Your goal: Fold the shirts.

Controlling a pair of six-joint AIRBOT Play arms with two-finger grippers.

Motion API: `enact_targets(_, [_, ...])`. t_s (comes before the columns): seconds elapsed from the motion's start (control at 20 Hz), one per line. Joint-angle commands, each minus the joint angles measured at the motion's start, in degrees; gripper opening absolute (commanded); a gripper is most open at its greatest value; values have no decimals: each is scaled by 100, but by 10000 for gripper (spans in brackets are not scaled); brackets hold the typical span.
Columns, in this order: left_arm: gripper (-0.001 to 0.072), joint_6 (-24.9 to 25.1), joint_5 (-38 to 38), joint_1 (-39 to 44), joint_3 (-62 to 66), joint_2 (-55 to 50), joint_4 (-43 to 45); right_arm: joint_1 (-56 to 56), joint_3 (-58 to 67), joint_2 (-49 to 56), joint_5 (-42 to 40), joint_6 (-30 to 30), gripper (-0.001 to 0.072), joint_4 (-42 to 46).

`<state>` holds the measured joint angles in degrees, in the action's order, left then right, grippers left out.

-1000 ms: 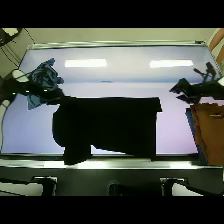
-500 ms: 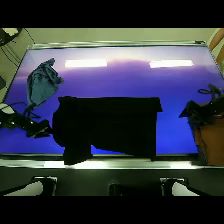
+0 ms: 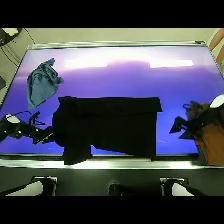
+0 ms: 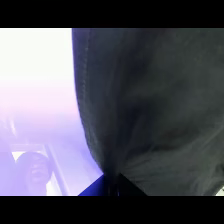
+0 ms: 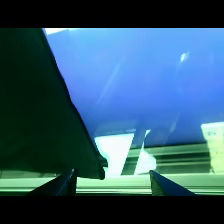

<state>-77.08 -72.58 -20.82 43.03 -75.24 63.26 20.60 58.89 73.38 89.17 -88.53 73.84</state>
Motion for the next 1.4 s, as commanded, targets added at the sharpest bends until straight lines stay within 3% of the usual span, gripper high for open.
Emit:
enact_targets(0.0, [28,0,177,-7,-55,-9,-28,-15,-1370,-616,-627,149,555,-608])
enact_targets(0.1, [28,22,210,-7,-48,-9,-26,-15,-2142,-833,-879,472,559,-1086])
enact_targets(0.45, [28,20,210,-7,-42,39,-28,-22,-3429,-839,-1980,542,534,-2142])
enact_targets(0.75, [28,15,151,-7,-37,39,-28,-72,-3530,-839,-2194,345,434,-2426])
enact_targets(0.85, [28,15,127,-7,-37,39,-28,-485,-3530,-839,-2288,127,307,-2393])
enact_targets(0.9, [28,22,101,-11,-20,39,-15,-813,-3521,-841,-2455,87,97,-2391])
enact_targets(0.95, [27,22,2,-17,70,39,66,-1091,-3475,-859,-2594,63,44,-2380])
enact_targets(1.15, [26,33,-413,0,1469,461,157,-1287,-2035,-1429,-2175,87,43,-1523])
enact_targets(1.35, [26,-553,435,160,4216,1707,122,-1287,1285,-2465,-2719,87,44,446])
